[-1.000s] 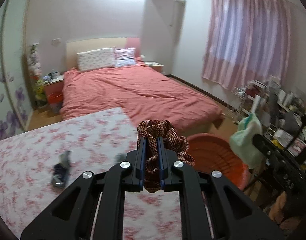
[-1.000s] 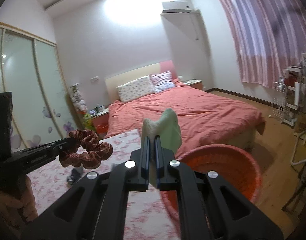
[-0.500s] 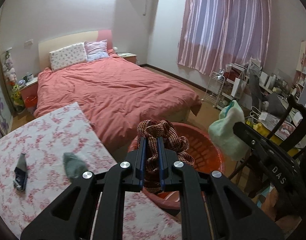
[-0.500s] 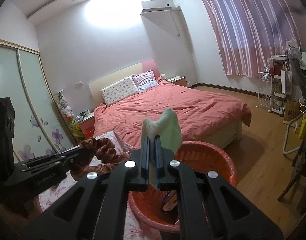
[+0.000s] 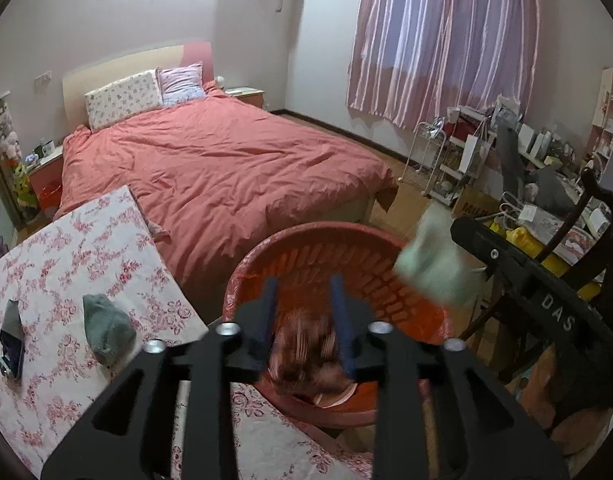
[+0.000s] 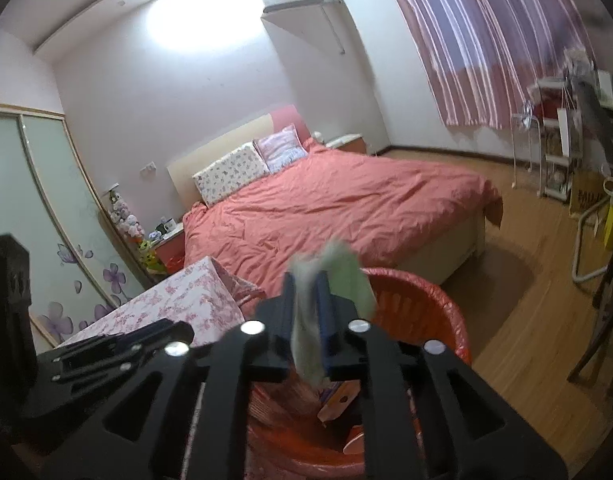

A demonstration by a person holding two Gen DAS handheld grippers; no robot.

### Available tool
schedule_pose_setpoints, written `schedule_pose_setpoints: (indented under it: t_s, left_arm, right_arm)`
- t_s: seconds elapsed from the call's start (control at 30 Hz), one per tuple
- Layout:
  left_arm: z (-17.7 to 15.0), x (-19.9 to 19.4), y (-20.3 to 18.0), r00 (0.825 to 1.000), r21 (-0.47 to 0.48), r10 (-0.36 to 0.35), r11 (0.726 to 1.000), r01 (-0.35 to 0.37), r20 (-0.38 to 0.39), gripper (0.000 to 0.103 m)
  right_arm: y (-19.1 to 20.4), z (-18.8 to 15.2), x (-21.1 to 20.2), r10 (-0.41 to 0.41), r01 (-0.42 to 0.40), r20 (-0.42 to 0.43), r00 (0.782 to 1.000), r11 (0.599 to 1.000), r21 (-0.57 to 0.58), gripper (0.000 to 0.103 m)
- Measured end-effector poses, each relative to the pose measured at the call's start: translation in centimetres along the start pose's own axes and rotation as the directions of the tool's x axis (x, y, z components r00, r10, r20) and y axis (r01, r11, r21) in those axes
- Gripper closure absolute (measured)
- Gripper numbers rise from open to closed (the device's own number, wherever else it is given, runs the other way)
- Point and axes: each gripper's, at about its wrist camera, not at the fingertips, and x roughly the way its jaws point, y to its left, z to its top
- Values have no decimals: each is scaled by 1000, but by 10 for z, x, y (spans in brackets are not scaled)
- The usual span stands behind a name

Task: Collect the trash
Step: 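Carry the scrunchie and sock over the orange basket and open both grippers, then move both grippers back to the bed and grasp the dark sock with the right gripper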

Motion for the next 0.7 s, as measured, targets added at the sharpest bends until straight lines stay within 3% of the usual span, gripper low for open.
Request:
schedule_pose_setpoints:
  t_s: [0.13, 0.37, 0.7]
  left_arm:
    - [-6, 5, 10, 998, -20, 49, 999, -50, -25, 64]
    - [-15, -14, 39, 988, -41, 155, 987, -154, -1, 46]
    - [-37, -51, 109, 949, -100, 315, 944, -313, 0, 36]
  right_arm:
    - [-6, -6, 0, -28, 28, -7, 1000, 1000, -1, 68]
    - [23, -7, -8, -73, 76, 35, 997, 992, -98, 48]
    - [92, -20, 10, -5, 0, -24, 1000, 984, -181, 47]
